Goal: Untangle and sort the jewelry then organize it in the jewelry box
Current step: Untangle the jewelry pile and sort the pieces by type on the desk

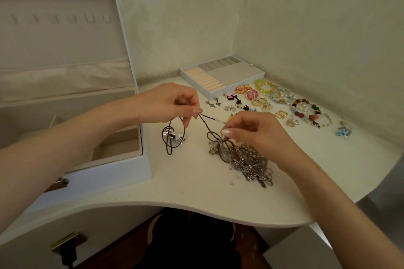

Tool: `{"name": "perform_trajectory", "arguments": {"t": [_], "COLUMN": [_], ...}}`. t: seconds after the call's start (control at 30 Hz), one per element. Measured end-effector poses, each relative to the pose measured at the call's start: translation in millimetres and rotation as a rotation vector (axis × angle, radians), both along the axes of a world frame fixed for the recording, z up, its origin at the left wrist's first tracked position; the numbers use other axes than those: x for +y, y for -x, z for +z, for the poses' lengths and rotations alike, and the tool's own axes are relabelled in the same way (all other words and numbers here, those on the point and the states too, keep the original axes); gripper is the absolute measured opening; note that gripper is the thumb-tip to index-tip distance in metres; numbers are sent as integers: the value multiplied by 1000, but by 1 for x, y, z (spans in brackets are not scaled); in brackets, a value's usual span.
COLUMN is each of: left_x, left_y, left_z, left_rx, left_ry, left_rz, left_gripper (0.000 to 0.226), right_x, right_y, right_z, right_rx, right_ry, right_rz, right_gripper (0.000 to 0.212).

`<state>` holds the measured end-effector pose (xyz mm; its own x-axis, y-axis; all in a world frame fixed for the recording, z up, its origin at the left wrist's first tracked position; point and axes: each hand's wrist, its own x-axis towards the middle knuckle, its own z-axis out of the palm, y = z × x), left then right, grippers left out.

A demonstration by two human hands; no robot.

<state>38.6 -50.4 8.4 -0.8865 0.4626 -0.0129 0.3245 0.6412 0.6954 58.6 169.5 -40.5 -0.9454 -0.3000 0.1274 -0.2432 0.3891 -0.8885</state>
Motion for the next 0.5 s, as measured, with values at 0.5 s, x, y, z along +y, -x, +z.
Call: {"name": "perform_trajectory", "arguments": {"t": [0.5], "left_x": [7], "left_y": [6], "left_z": [3], "left_rx": [-153], "left_ry": [229], "left_rz": [-126], "left_gripper": [9], "right_x": [-3], "right_y": [3], "right_z": [4], "right_rx": [1], "right_ry": [107], "right_rz": [24], "right_gripper": [4]}}
